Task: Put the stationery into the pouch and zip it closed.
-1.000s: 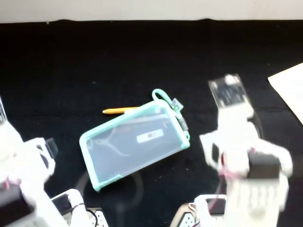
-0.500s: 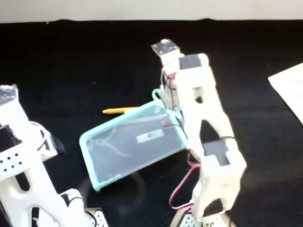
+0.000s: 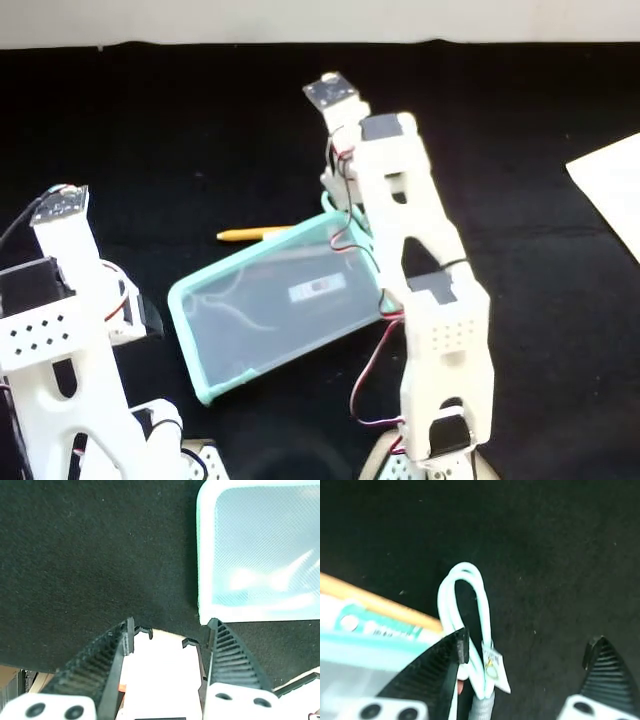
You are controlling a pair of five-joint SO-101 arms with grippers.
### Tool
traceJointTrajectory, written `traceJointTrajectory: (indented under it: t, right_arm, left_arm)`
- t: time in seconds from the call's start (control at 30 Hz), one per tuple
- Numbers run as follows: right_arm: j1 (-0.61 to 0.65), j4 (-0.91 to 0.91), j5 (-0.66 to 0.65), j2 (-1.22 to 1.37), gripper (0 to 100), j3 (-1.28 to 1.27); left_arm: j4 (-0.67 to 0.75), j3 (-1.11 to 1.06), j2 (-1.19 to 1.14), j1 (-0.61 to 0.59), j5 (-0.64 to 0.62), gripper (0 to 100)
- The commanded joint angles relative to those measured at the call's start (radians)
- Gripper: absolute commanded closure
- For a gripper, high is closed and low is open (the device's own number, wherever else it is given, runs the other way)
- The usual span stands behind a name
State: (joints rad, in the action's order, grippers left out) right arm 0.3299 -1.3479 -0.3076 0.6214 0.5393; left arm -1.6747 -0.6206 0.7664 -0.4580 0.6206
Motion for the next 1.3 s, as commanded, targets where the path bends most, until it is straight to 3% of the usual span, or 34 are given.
traceJointTrajectory:
  t: [0.0,0.53,0.8,1.13,1.27]
  right_arm:
    - [0.021,0.039,-0.011,0.010,63.9,0.047]
    - [0.022,0.289,-0.017,0.220,64.0,0.047]
    - [-0.036,0.300,-0.017,0.285,64.6,0.047]
    - [-0.114,0.232,-0.018,0.289,82.1,0.041]
    - [-0.114,0.232,-0.011,0.289,99.8,0.039]
  left_arm:
    - [0.002,0.004,-0.008,0.018,0.005,76]
    - [0.002,0.002,-0.010,0.012,0.005,76]
    - [0.002,0.002,-0.010,0.012,0.005,76]
    - [0.002,0.002,-0.010,0.015,0.005,76]
    - [0.002,0.002,-0.005,0.015,0.005,76]
